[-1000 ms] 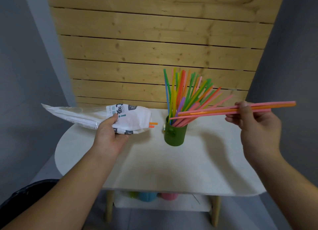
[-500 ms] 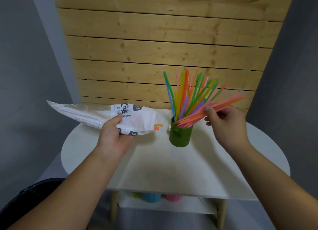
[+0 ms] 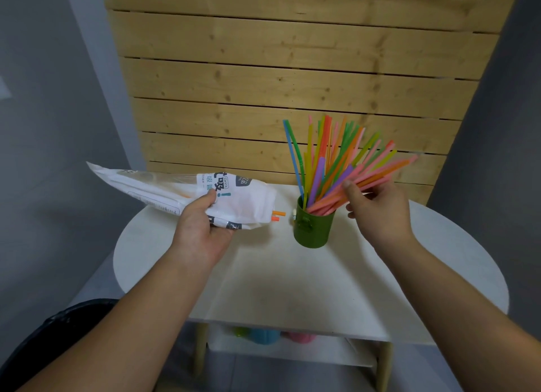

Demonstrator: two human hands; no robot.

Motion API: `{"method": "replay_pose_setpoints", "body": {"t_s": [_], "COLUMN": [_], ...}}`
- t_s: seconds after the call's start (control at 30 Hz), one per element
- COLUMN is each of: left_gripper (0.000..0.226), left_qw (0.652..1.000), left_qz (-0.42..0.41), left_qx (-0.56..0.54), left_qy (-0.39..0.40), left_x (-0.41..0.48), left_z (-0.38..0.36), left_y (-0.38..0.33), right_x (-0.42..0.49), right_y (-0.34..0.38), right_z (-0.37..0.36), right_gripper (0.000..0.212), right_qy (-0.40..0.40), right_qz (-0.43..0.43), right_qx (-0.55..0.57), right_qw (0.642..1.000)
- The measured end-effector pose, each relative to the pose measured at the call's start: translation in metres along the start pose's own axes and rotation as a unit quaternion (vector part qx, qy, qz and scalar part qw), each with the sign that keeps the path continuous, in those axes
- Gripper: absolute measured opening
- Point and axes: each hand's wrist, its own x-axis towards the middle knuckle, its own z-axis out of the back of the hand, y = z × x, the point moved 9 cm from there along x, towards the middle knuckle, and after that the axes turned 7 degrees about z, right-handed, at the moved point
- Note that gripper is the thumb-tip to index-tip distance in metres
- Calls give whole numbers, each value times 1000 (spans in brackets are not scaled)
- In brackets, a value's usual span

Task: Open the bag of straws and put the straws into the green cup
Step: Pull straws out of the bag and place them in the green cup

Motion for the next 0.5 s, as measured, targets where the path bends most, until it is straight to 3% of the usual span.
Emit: {"method": "replay_pose_setpoints", "body": {"t_s": [0.17, 0.33, 0.5], "left_gripper": [14, 14, 14], "left_qw": [1000, 1000, 1000], "left_qz": [3, -1, -2], "left_qx": [6, 9, 9], "left_qy": [-3, -4, -1], "left_x": [-1, -3, -4], "left_z": [0, 1, 0], "left_y": [0, -2, -2], "right_x": [9, 7, 2], "right_y": [3, -2, -10], "right_z": [1, -10, -21], "right_gripper": [24, 10, 13], "right_qy": [20, 45, 48], "right_qz": [-12, -43, -35], "right_qx": [-1, 29, 14], "right_qw": [1000, 998, 998]}}
